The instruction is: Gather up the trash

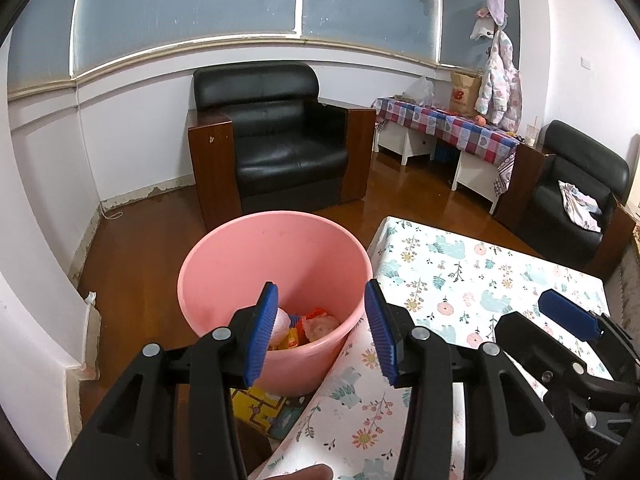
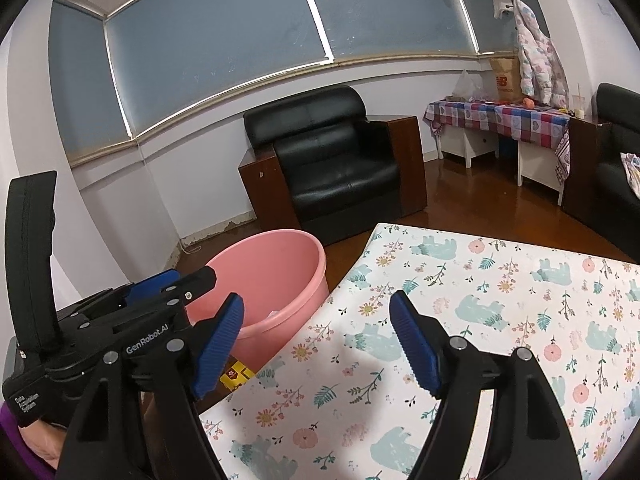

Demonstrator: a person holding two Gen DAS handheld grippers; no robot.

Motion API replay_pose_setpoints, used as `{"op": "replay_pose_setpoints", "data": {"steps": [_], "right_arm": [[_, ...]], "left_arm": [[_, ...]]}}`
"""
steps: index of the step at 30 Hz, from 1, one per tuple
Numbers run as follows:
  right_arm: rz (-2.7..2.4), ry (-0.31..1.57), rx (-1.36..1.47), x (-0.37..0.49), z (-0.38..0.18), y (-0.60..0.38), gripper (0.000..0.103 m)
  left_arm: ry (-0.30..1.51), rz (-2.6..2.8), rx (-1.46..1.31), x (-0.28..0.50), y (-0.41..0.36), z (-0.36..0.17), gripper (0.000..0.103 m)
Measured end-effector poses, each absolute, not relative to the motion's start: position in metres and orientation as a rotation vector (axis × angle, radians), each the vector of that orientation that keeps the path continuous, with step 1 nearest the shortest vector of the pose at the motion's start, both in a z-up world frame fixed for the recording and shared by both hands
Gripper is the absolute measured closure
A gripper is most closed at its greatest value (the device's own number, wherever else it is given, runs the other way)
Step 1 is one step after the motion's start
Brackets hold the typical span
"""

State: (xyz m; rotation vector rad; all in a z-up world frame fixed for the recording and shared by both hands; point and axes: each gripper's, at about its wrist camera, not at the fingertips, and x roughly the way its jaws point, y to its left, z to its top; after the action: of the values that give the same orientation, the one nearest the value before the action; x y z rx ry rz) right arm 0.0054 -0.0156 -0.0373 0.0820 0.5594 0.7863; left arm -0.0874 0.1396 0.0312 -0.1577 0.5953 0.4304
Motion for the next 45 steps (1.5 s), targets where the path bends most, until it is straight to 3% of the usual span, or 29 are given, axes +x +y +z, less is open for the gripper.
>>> {"op": "replay_pose_setpoints", "data": {"steps": [45], "right_arm": [[0.784,0.539,0.098,-0.015,-0.030,-0.032,0.029]], "left_arm": [[0.578,0.440,-0.138,-0.105,0.120,0.037,0.058]]}}
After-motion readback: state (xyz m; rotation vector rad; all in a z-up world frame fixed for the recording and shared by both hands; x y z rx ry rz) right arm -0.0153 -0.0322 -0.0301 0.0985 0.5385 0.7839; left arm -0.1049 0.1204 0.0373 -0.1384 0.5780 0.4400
